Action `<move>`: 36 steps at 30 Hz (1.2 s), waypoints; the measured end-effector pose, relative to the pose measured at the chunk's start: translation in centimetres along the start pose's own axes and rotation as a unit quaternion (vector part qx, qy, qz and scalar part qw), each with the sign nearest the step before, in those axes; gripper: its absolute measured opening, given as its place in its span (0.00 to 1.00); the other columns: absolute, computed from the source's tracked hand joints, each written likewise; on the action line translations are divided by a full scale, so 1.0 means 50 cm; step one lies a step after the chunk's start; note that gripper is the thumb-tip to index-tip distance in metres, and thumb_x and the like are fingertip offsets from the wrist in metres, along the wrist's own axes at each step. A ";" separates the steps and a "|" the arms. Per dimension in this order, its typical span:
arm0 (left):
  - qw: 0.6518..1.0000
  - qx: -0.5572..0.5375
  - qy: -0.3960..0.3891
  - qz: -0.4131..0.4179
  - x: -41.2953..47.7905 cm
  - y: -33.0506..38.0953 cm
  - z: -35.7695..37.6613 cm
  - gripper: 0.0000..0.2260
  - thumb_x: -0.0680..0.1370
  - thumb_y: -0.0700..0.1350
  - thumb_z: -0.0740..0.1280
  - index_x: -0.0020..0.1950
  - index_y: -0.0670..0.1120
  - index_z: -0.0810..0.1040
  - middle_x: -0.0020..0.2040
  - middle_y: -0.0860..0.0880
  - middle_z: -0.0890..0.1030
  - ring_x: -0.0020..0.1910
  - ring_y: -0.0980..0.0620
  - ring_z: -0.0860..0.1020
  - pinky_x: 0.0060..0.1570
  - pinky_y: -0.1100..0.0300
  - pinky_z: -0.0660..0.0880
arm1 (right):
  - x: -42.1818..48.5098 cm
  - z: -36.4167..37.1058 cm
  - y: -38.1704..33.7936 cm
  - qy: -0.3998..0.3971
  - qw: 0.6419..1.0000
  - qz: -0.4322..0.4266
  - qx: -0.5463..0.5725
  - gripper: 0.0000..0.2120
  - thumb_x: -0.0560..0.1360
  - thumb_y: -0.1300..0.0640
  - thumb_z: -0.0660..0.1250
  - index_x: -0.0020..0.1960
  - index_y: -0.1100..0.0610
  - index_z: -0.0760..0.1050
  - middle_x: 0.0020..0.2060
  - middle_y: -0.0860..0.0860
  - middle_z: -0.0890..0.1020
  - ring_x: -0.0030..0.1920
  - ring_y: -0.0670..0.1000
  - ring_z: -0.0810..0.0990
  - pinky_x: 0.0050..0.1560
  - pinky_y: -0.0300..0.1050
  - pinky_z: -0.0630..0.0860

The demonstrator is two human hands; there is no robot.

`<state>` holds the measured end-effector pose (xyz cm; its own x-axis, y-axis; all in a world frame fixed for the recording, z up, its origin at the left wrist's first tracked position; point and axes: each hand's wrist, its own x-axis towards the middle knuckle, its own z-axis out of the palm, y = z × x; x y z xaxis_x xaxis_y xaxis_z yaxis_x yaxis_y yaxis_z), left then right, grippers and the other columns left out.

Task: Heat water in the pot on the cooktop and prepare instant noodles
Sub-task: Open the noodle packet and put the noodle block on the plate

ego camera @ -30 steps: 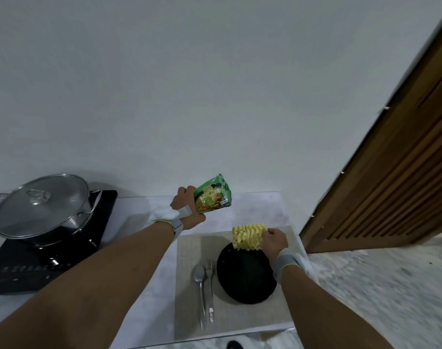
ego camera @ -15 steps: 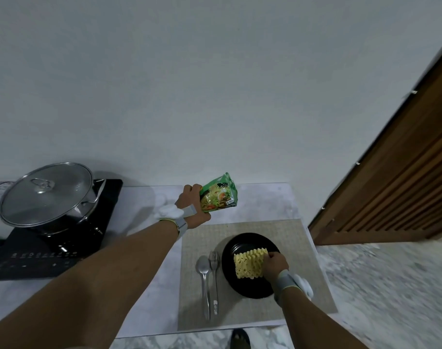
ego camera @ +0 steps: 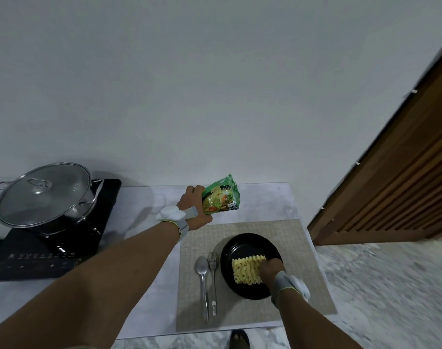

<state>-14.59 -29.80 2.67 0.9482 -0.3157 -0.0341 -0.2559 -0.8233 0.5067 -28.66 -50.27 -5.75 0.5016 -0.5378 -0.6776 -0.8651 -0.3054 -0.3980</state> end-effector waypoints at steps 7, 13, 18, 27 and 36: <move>1.000 0.001 0.000 0.007 -0.004 0.004 -0.013 0.29 0.65 0.46 0.74 0.63 0.44 0.69 0.56 0.43 0.70 0.47 0.41 0.77 0.46 0.49 0.79 | -0.015 -0.038 -0.017 0.005 0.998 -0.043 -0.033 0.15 0.82 0.60 0.54 0.40 0.61 0.73 0.44 0.59 0.77 0.51 0.56 0.75 0.52 0.46 0.70; 0.999 -0.002 0.007 0.034 -0.001 0.019 -0.032 0.26 0.65 0.45 0.73 0.60 0.44 0.69 0.55 0.43 0.70 0.46 0.41 0.77 0.45 0.47 0.79 | -0.027 -0.110 -0.127 0.042 0.986 -0.151 0.065 0.12 0.80 0.53 0.60 0.50 0.62 0.75 0.49 0.58 0.77 0.55 0.60 0.79 0.55 0.47 0.72; 0.998 -0.003 0.012 0.065 -0.002 0.028 -0.041 0.22 0.65 0.44 0.72 0.57 0.43 0.71 0.54 0.43 0.70 0.44 0.41 0.77 0.44 0.48 0.79 | -0.089 -0.149 -0.246 0.072 0.933 -0.287 0.203 0.08 0.75 0.53 0.69 0.45 0.57 0.81 0.43 0.52 0.83 0.48 0.55 0.80 0.51 0.48 0.77; 0.993 -0.014 0.043 0.108 -0.001 0.033 -0.075 0.22 0.67 0.43 0.72 0.58 0.43 0.72 0.56 0.43 0.71 0.47 0.41 0.76 0.45 0.49 0.78 | -0.126 -0.156 -0.336 0.032 0.933 -0.345 0.100 0.09 0.75 0.62 0.66 0.49 0.65 0.83 0.39 0.56 0.80 0.34 0.52 0.75 0.31 0.39 0.70; 0.987 -0.017 0.052 0.152 0.008 0.043 -0.097 0.23 0.67 0.40 0.72 0.61 0.42 0.73 0.58 0.43 0.71 0.50 0.43 0.75 0.47 0.53 0.75 | -0.143 -0.138 -0.368 0.010 0.941 -0.335 0.037 0.08 0.73 0.69 0.61 0.39 0.66 0.78 0.32 0.55 0.76 0.34 0.54 0.73 0.33 0.42 0.68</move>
<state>-13.84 -29.41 7.90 0.8432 -0.4944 0.2110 -0.5268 -0.6816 0.5079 -16.38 -46.23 10.70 0.9335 -0.2591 -0.2479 -0.3516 -0.5253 -0.7749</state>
